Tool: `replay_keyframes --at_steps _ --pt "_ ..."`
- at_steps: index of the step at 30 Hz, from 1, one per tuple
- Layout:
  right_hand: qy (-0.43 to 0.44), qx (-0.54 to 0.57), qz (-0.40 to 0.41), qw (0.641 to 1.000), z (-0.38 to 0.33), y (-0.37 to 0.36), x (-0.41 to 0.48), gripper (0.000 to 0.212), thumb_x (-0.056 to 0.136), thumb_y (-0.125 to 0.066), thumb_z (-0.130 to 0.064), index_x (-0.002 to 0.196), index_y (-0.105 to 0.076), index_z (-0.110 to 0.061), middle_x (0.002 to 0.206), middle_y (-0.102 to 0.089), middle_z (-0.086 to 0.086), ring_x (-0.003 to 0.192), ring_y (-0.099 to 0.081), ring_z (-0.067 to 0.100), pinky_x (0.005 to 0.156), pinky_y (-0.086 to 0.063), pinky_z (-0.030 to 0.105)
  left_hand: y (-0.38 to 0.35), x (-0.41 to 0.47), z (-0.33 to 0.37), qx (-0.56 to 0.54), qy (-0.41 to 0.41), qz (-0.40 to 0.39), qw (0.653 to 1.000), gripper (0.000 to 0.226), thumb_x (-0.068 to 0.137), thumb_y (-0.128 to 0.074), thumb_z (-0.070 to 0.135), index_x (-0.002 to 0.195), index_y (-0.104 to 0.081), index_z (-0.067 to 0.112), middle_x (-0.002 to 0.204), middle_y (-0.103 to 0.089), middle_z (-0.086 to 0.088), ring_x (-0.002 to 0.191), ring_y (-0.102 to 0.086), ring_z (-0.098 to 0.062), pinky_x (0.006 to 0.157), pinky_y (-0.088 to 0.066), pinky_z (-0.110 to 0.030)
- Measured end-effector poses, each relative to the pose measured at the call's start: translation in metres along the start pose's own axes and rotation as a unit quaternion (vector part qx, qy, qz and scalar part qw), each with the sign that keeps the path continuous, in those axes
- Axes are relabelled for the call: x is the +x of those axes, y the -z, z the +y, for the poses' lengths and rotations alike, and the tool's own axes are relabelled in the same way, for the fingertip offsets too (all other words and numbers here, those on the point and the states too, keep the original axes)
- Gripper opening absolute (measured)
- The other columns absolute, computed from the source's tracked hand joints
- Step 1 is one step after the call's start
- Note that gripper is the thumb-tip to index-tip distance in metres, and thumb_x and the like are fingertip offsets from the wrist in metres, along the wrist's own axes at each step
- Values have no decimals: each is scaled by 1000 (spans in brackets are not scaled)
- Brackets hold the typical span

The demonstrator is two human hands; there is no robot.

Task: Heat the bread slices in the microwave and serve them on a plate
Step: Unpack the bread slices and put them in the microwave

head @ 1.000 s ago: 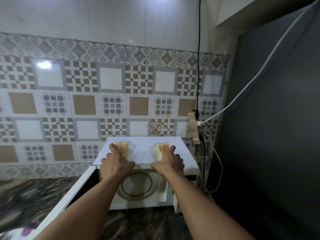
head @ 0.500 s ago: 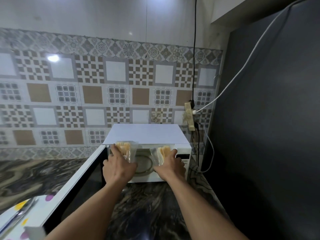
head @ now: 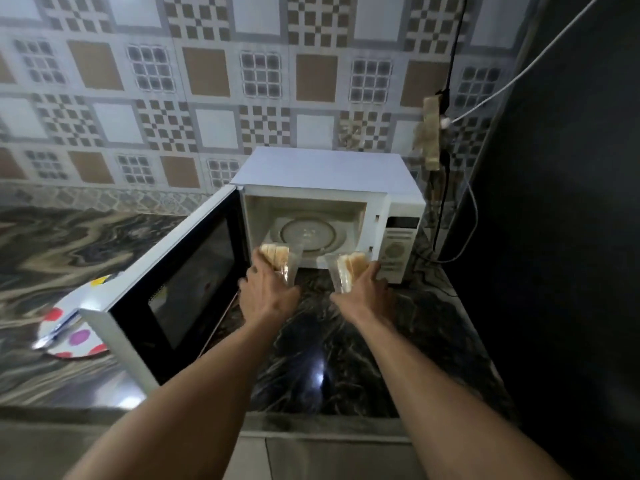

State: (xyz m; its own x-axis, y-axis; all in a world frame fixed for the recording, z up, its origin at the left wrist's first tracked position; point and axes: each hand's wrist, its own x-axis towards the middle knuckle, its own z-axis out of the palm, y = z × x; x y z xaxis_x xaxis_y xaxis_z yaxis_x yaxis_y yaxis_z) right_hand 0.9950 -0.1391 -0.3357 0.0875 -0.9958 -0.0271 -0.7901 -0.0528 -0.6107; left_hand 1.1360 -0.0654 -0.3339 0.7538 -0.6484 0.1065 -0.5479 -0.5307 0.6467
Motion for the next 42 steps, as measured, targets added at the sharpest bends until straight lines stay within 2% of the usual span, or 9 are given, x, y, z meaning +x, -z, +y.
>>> replay_keyframes --at_steps 4,6,8,11,13,16,24,37,42 --pt "-20 15 -3 1000 17 -38 1 101 67 -86 -36 143 -25 -10 140 -49 19 129 -46 38 104 -41 43 -24 3 -26 -5 30 -21 999 83 71 -73 28 139 -26 17 125 -60 -20 116 -54 -42 95 -45 -44" --pt "-30 12 -13 999 26 -56 1 100 69 -85 -37 145 -24 -10 143 -46 19 133 -43 38 108 -38 45 -35 6 -39 8 38 -23 999 85 66 -73 31 136 -27 18 129 -59 -18 119 -55 -42 97 -48 -45" --pt "-36 -8 -9 999 35 -72 2 101 69 -83 -41 146 -25 -10 145 -45 20 134 -42 39 111 -35 47 -49 8 -49 12 50 -24 998 91 68 -76 35 142 -26 17 137 -56 -18 125 -52 -42 103 -45 -45" --pt "-45 -16 -2 999 48 -88 2 96 72 -81 -43 144 -24 -12 142 -47 21 130 -45 41 110 -34 49 -64 7 -61 21 57 -33 998 100 72 -81 33 150 -21 13 142 -51 -20 129 -47 -42 108 -39 -44" --pt "-54 -23 -7 998 55 -95 2 97 74 -81 -43 144 -20 -14 142 -45 22 130 -43 42 110 -30 50 -74 6 -69 29 56 -35 997 101 73 -80 34 149 -19 11 138 -54 -23 126 -48 -44 106 -39 -46" --pt "-70 -25 2 997 65 -103 4 92 72 -82 -44 138 -24 -16 139 -45 26 129 -41 44 106 -34 51 -85 4 -78 32 58 -32 997 97 70 -79 32 145 -21 10 135 -54 -23 122 -49 -45 104 -40 -48" --pt "-61 -27 17 998 72 -109 6 93 71 -83 -48 136 -26 -15 136 -46 26 127 -43 43 103 -35 48 -96 -1 -82 32 66 -24 997 110 70 -83 35 152 -15 10 147 -43 -23 135 -40 -42 108 -34 -49" --pt "-49 -16 -29 998 76 -100 14 99 71 -82 -55 139 -22 -15 137 -45 24 128 -41 43 102 -38 49 -99 5 -78 43 81 -23 996 112 70 -86 35 151 -12 9 147 -42 -25 134 -40 -44 109 -35 -50" --pt "-49 -23 -43 998 77 -99 15 103 74 -81 -55 145 -18 -14 142 -42 24 131 -40 44 105 -39 50 -97 8 -77 44 86 -27 995 109 67 -88 39 145 -20 9 142 -46 -26 131 -44 -44 107 -37 -49"
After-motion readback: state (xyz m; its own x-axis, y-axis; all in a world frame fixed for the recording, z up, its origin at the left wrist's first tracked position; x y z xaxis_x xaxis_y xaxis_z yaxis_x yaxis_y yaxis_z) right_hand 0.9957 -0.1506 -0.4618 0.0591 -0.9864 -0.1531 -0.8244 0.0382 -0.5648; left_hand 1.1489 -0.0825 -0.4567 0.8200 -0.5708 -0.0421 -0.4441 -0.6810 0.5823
